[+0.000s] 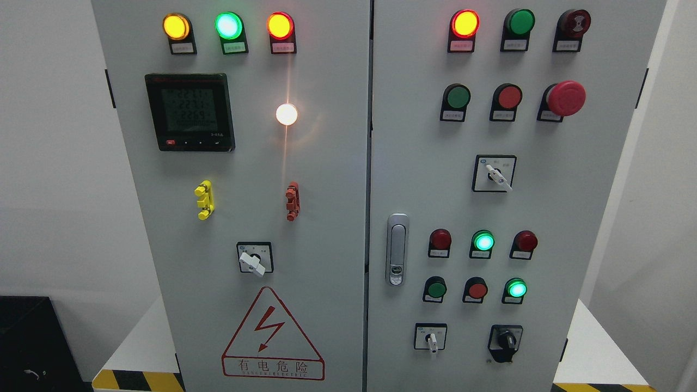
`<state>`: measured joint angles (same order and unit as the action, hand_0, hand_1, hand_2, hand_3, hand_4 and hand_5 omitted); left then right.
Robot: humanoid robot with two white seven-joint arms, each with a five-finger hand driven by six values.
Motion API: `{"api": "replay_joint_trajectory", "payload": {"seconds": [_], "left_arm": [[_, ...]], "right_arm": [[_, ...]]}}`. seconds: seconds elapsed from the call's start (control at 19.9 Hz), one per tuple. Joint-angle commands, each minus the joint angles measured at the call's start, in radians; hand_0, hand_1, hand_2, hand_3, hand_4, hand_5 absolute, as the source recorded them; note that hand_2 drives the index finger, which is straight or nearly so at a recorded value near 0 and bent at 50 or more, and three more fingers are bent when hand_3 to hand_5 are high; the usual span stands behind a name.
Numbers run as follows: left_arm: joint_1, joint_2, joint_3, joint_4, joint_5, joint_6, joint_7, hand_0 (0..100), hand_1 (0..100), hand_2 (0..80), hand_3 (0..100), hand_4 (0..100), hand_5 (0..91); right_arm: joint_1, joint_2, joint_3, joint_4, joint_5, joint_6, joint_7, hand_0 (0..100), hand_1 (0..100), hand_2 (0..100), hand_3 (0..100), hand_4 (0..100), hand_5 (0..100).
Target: Flip black knob to close circuit
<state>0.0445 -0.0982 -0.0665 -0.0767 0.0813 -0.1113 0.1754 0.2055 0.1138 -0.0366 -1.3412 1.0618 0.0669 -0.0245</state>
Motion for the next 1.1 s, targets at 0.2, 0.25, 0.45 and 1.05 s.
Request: {"api": "replay_joint_trajectory", "payload": {"seconds": [0.2, 0.25, 0.45, 1.05], "left_arm": [[0.000, 0.000, -0.001, 0.000, 0.000, -0.001, -0.001, 12, 56, 0.0, 0, 0, 0.0], [0.000, 0.000, 0.001, 0.000, 0.000, -0.001, 0.001, 12, 56, 0.0, 0, 0, 0.0], [0.000, 0.000, -0.001, 0.000, 0.000, -0.001, 0.001, 12, 56, 0.0, 0, 0, 0.0], [0.000, 0.000, -0.001, 0.000, 0.000, -0.001, -0.001, 12, 56, 0.0, 0, 0, 0.0]], "right_arm": [[-0.011, 0.003, 0.000, -0.380, 0.208, 0.062, 0.027, 0, 0, 100, 100, 100, 100], [-0.018, 0.003, 0.001, -0.392, 0.214, 0.073, 0.034, 0, 0, 100, 100, 100, 100], [-0.046, 0.004, 0.023, -0.437, 0.239, 0.103, 0.058, 0, 0, 100, 100, 100, 100], [-0.164, 0.010, 0.014, -0.443, 0.305, 0.154, 0.130, 0, 0, 100, 100, 100, 100]]}}
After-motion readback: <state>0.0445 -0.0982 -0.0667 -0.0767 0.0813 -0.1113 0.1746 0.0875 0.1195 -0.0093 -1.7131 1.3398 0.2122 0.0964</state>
